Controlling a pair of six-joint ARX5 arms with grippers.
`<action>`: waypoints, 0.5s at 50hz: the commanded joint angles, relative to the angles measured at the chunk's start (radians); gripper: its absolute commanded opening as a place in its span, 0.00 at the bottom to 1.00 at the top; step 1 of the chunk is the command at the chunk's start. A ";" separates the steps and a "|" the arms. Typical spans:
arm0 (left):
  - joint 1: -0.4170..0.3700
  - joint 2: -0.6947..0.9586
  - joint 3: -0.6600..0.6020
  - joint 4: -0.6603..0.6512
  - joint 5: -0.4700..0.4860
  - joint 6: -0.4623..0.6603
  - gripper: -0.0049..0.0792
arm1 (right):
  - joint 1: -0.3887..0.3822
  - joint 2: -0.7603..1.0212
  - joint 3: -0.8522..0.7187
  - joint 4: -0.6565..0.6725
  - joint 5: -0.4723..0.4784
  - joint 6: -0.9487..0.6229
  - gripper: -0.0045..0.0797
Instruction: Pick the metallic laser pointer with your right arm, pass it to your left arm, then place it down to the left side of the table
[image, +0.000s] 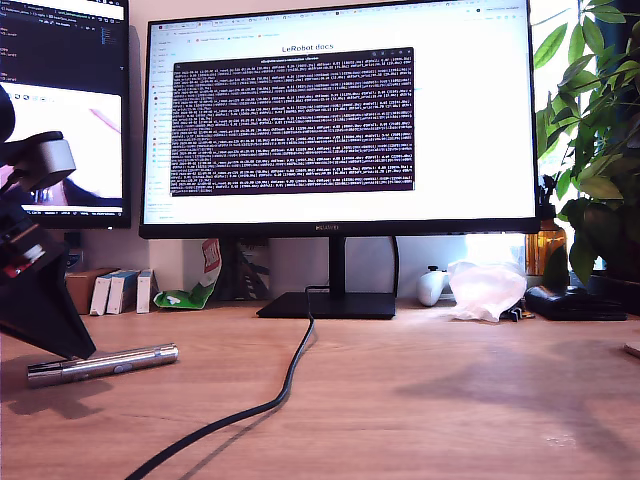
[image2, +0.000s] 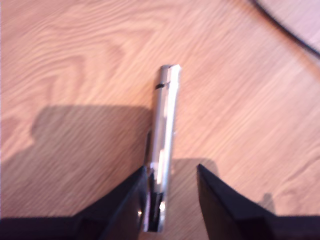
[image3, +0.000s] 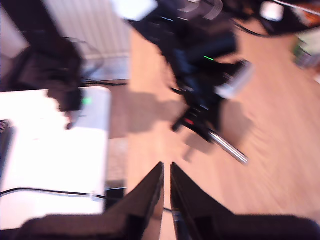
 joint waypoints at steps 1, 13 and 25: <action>0.001 -0.031 0.045 0.010 0.007 -0.014 0.40 | -0.037 0.008 0.003 0.005 0.021 0.011 0.04; 0.001 -0.117 0.115 0.008 0.006 -0.031 0.36 | -0.200 0.008 0.003 0.014 0.167 0.098 0.04; 0.002 -0.252 0.120 -0.007 -0.002 -0.031 0.04 | -0.410 0.008 0.001 0.080 0.373 0.224 0.04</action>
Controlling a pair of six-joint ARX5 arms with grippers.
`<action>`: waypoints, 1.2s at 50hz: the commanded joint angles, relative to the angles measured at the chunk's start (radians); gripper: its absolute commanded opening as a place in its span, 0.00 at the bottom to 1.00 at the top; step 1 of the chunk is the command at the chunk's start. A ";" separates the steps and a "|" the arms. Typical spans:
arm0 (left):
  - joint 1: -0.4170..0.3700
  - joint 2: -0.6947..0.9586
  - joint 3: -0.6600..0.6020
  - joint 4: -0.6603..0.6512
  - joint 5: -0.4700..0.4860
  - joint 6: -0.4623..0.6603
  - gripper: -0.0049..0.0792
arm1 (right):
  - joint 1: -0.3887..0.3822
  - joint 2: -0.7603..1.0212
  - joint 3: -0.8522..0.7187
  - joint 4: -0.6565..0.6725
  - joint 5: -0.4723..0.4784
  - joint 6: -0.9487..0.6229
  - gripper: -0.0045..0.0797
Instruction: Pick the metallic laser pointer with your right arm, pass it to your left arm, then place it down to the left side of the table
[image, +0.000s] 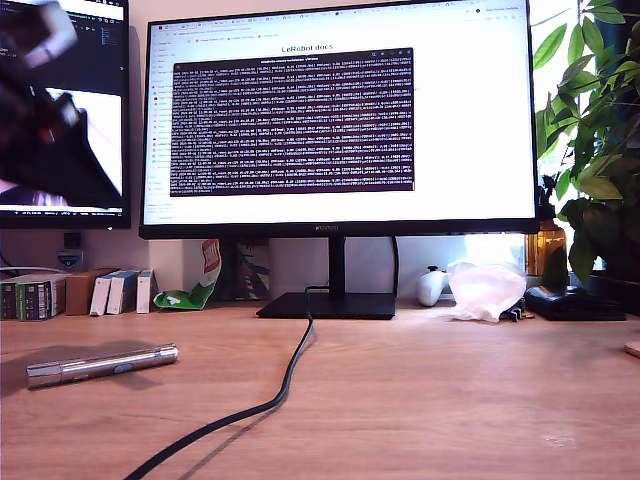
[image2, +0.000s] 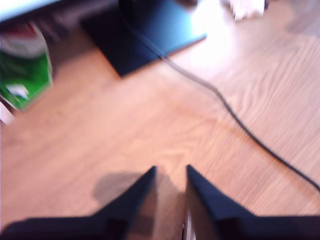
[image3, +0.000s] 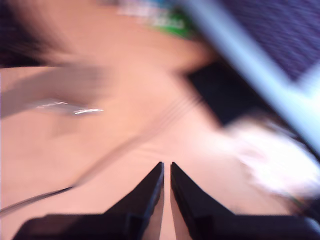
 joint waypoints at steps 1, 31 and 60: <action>0.002 -0.029 -0.008 -0.005 -0.003 -0.004 0.03 | -0.048 0.008 0.001 0.024 0.028 0.026 0.04; 0.002 -0.242 -0.009 -0.061 -0.197 -0.048 0.03 | -0.294 -0.292 -0.367 0.266 0.240 0.124 0.04; 0.043 -0.340 -0.003 -0.052 -0.309 -0.065 0.03 | -0.323 -0.420 -0.436 0.407 0.293 0.200 0.04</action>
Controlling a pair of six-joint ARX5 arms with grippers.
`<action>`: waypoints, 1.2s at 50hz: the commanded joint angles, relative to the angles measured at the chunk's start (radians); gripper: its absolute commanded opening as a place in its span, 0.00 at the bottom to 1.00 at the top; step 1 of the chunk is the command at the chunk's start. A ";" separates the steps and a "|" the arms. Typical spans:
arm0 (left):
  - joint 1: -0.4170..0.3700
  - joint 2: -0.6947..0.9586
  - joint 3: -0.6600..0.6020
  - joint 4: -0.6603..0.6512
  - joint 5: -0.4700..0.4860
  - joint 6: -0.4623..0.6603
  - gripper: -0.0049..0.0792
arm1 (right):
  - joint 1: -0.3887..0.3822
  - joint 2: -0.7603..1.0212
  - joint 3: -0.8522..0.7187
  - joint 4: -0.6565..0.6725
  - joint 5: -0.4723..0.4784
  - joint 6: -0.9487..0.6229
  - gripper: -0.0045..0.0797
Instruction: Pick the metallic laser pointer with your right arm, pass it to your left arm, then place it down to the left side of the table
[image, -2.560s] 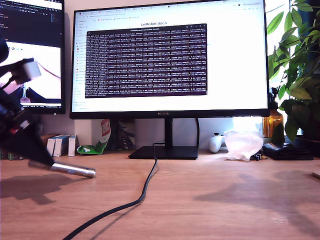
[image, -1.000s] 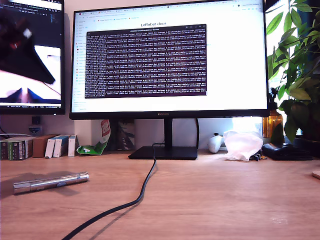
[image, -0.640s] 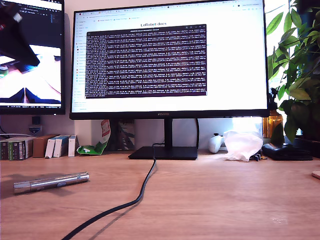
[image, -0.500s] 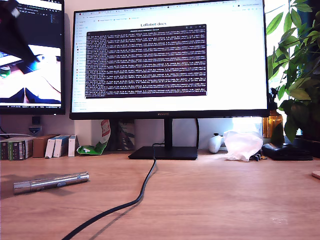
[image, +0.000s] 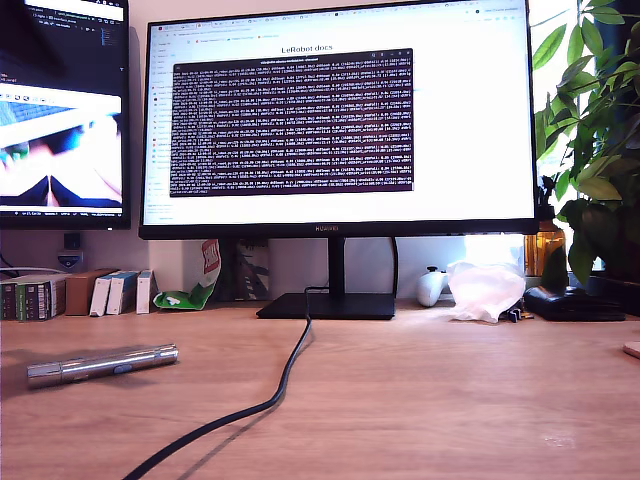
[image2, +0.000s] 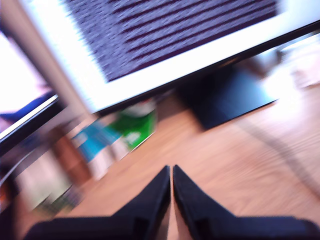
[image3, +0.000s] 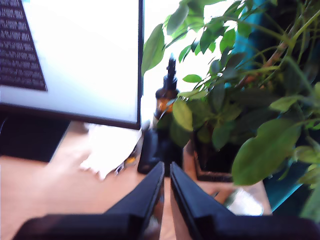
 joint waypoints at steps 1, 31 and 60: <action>0.034 -0.035 -0.003 -0.027 -0.019 -0.006 0.03 | -0.018 -0.040 -0.005 0.038 0.019 -0.027 0.04; 0.305 -0.224 -0.053 -0.089 0.201 -0.111 0.03 | -0.113 -0.357 -0.372 0.274 0.022 -0.046 0.05; 0.257 -0.517 -0.274 -0.147 0.106 -0.411 0.03 | -0.114 -0.751 -0.672 0.207 0.132 0.168 0.05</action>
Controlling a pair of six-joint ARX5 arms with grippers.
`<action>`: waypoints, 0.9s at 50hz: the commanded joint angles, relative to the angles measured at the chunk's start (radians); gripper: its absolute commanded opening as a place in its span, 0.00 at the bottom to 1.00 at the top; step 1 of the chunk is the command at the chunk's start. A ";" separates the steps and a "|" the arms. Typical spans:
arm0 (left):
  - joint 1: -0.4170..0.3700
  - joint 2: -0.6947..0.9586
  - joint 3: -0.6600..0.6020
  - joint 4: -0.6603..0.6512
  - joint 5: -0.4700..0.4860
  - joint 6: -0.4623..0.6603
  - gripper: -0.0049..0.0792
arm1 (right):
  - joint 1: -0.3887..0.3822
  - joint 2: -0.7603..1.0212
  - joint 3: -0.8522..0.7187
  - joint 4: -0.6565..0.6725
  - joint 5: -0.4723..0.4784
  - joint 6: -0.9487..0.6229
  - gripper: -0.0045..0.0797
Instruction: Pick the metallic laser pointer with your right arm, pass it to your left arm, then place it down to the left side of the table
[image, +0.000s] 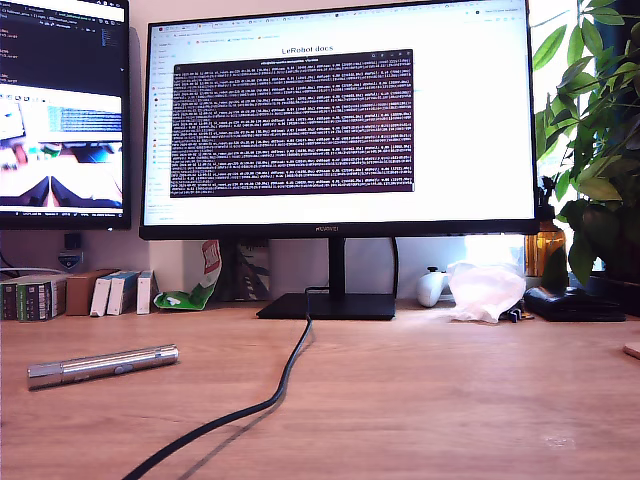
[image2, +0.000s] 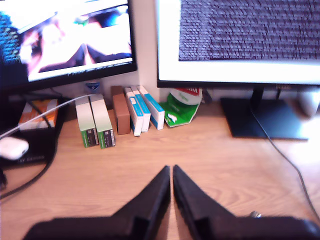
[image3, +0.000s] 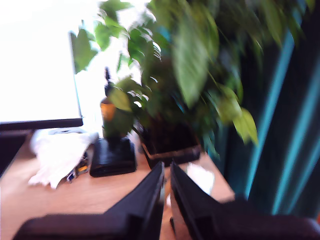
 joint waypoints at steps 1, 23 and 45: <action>-0.003 -0.003 -0.011 -0.008 -0.003 -0.023 0.03 | 0.003 -0.023 0.013 -0.001 0.051 0.036 0.05; -0.046 -0.219 -0.065 0.050 -0.020 0.048 0.03 | 0.005 -0.253 -0.005 -0.083 0.092 0.150 0.05; -0.097 -0.348 -0.254 0.213 -0.050 0.027 0.03 | -0.003 -0.280 -0.032 -0.020 0.014 0.151 0.05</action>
